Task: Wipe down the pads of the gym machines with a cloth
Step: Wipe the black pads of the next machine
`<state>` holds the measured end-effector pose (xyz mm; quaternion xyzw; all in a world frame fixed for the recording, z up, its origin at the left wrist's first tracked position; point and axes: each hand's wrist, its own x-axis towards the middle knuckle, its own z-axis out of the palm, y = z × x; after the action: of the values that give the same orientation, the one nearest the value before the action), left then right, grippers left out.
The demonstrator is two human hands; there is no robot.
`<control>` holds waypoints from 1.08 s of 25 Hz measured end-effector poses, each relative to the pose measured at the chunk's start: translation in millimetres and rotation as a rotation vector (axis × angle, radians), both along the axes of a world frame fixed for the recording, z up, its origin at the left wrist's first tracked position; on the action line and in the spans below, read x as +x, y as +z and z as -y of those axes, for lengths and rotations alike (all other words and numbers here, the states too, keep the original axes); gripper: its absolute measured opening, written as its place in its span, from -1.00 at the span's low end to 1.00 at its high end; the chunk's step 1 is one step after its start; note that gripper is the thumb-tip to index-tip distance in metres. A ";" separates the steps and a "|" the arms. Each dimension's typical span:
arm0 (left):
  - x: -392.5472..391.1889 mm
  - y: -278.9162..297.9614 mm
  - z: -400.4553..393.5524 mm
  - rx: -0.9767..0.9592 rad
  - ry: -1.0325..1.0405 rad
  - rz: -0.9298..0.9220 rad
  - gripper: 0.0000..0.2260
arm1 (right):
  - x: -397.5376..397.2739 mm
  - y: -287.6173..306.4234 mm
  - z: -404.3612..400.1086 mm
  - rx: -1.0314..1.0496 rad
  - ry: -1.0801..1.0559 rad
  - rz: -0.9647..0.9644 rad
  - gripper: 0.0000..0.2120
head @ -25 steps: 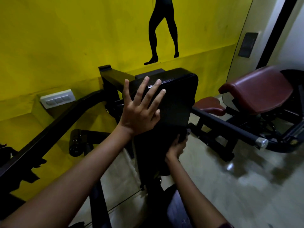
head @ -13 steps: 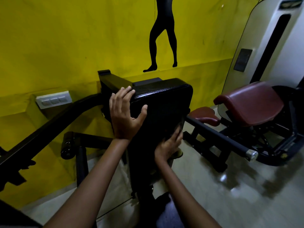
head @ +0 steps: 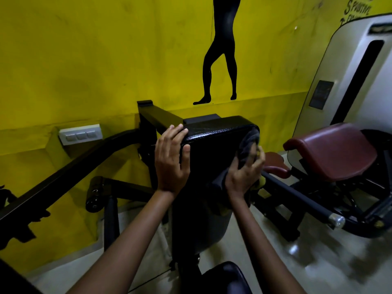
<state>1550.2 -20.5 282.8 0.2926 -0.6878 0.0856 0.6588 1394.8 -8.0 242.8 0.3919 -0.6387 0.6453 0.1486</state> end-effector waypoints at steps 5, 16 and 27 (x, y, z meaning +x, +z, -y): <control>1.2 -2.9 0.8 -0.005 -0.015 -0.001 -0.68 | -16.5 53.6 -2.4 0.076 -0.023 0.006 -0.47; 1.2 -1.1 2.9 -0.005 0.028 -0.002 -0.69 | -65.0 116.0 -11.3 0.483 0.121 -0.503 -0.63; 0.5 -0.4 0.5 0.036 0.116 0.016 -0.69 | -85.6 116.7 -1.5 0.494 0.300 -0.449 -0.59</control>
<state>1550.8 -21.0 282.4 0.3432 -0.6764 0.1136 0.6417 1309.1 -6.5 359.5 0.6371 -0.6622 0.3841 0.0898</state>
